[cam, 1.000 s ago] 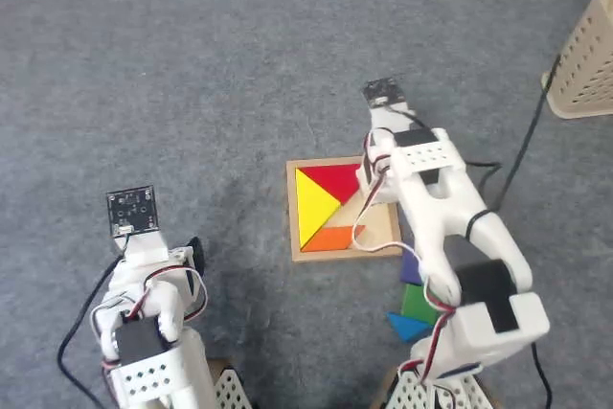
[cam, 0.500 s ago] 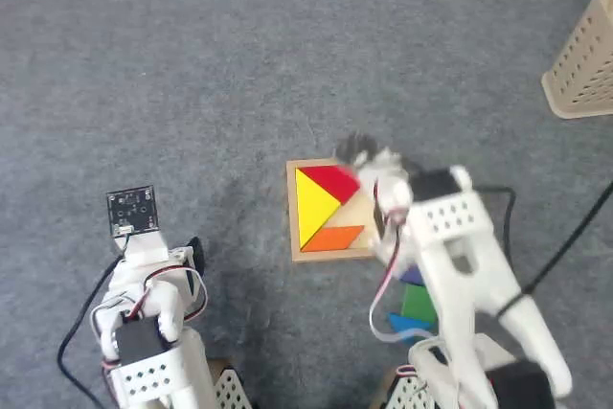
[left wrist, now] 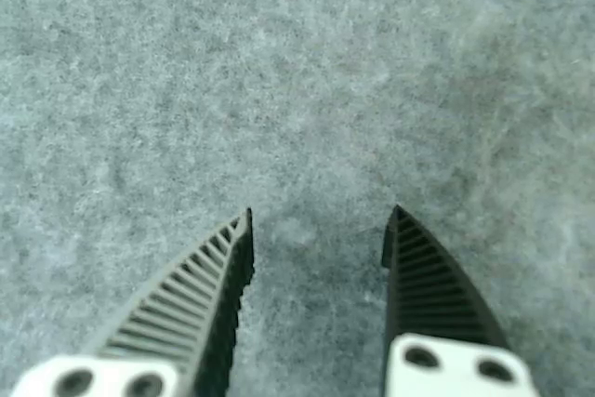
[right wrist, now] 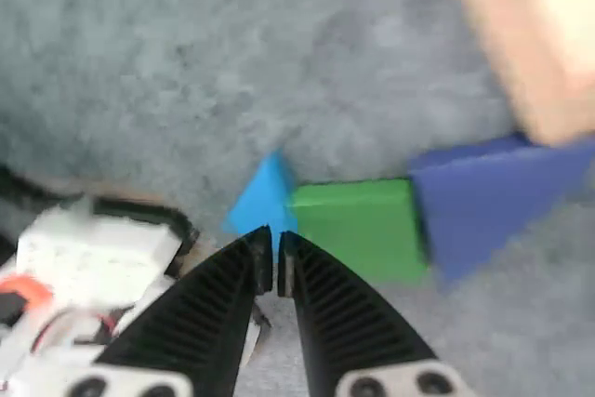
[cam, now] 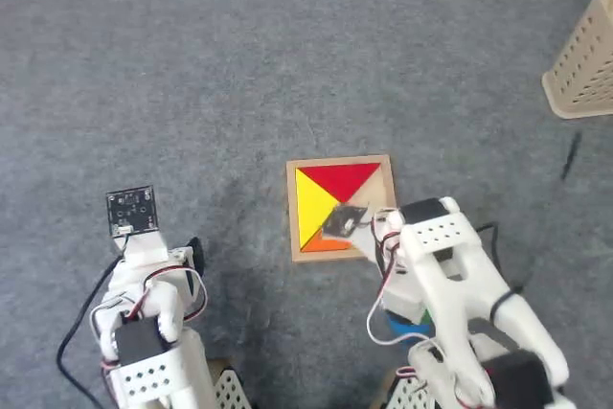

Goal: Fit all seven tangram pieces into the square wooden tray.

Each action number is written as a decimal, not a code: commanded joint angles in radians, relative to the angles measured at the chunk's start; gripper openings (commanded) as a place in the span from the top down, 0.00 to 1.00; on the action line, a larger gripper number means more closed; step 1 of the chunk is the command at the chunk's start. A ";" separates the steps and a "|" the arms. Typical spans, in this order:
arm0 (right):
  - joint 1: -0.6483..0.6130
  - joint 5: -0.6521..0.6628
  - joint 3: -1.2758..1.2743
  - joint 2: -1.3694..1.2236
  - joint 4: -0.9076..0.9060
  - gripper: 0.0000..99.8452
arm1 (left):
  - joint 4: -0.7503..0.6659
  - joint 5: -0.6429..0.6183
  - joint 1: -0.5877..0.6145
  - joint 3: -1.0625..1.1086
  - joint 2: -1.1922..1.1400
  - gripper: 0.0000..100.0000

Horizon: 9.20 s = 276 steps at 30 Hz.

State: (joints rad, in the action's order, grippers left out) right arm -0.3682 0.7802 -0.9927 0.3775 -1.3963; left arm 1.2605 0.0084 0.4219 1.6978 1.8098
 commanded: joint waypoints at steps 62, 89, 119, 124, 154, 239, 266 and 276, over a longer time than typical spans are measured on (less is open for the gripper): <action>-0.251 0.496 -0.121 -0.094 0.065 0.80 | 0.005 0.005 -0.003 -0.013 0.014 0.78; -0.070 0.118 -0.021 -0.084 0.280 0.79 | 0.005 0.005 -0.003 -0.013 0.014 0.78; -0.125 0.006 0.163 0.120 -0.041 0.79 | 0.005 0.005 -0.003 -0.013 0.014 0.78; -0.285 0.006 -0.023 0.315 -0.008 0.79 | 0.005 0.005 -0.003 -0.013 0.014 0.78; -0.375 0.055 -0.115 -0.131 0.260 0.79 | 0.005 0.005 -0.003 -0.013 0.014 0.78; 0.527 -0.083 -0.523 0.872 0.303 0.95 | 0.005 0.005 -0.002 -0.013 0.014 0.78; 0.490 -0.074 -0.537 0.886 0.305 0.96 | 0.005 0.005 -0.002 -0.013 0.014 0.78; 0.490 -0.074 -0.540 0.885 0.315 0.96 | 0.005 0.005 -0.002 -0.013 0.014 0.78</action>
State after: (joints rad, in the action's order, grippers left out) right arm 0.1335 0.6866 -1.5712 1.2704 -1.0940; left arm 1.2605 0.0084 0.4219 1.6978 1.8098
